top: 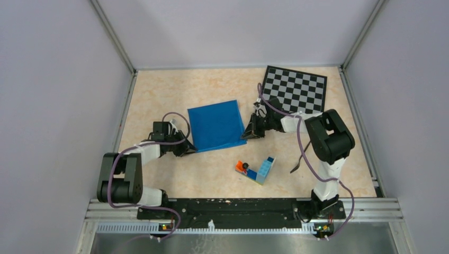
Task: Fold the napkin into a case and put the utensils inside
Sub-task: Pick up the top corner of the square-folded napkin from the center of the board, then fold the top corner of the square-folded napkin at the center of the board.
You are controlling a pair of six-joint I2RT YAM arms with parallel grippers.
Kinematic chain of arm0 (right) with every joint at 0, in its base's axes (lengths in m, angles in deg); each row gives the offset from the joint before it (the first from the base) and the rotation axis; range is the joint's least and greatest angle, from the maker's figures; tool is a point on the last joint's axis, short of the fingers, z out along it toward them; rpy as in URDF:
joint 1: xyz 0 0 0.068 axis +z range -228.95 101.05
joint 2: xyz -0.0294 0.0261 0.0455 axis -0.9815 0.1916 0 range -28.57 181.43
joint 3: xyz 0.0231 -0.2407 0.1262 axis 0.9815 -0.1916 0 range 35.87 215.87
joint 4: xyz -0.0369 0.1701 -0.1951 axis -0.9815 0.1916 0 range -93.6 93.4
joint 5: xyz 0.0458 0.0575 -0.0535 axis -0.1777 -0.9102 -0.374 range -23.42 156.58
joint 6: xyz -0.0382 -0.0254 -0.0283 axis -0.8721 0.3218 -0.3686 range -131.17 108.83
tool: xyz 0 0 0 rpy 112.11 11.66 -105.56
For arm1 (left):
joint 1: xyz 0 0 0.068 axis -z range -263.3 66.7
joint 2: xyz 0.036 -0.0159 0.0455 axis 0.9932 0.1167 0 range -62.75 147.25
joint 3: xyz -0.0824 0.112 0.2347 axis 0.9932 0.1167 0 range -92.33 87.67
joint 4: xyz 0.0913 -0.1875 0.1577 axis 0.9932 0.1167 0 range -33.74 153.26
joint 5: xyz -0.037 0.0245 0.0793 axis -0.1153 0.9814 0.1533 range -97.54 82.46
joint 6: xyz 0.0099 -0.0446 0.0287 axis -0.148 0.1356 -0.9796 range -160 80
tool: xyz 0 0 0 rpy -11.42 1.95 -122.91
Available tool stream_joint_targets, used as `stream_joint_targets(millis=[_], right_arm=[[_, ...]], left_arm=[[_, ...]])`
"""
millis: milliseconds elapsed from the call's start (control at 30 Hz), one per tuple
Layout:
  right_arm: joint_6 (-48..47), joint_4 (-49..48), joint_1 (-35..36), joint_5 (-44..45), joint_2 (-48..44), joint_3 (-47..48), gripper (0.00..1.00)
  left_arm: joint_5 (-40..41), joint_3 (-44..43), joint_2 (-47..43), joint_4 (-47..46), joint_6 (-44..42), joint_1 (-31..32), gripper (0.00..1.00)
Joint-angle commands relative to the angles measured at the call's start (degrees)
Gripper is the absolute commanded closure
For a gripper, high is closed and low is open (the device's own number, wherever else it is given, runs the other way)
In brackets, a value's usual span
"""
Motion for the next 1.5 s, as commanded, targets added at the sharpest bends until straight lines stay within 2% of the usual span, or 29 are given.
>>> stream_joint_targets(millis=[0, 133, 433, 633, 1033, 1300, 1467], right_arm=[[-1.82, -2.62, 2.01, -0.13, -2.60, 4.10, 1.00], [1.07, -7.12, 4.96, -0.33, -0.17, 9.55, 1.00], [12.18, -20.57, 10.99, -1.63, 19.18, 29.41, 1.00], [14.37, -22.87, 13.16, -0.23, 29.26, 41.05, 1.00], [17.45, -27.12, 13.63, 1.23, 40.85, 53.70, 1.00], [17.63, -22.71, 13.85, 0.41, 48.04, 65.36, 1.00], [17.82, -21.54, 13.78, 0.53, 50.14, 68.90, 1.00]], left_arm=[[3.18, 2.46, 1.77, -1.44, -1.42, -0.24, 0.78], [3.75, 2.01, 2.56, -0.15, -2.52, -0.24, 0.85], [4.99, 0.73, 3.79, 2.54, -4.16, -0.20, 0.87], [5.17, 1.27, 4.17, 2.28, -4.20, -0.18, 0.88], [5.15, 2.44, 4.21, 1.82, -4.35, -0.22, 0.89], [5.62, 2.86, 3.61, 2.04, -4.44, -0.22, 0.89], [5.77, 3.17, 3.56, 1.88, -4.35, -0.24, 0.90]])
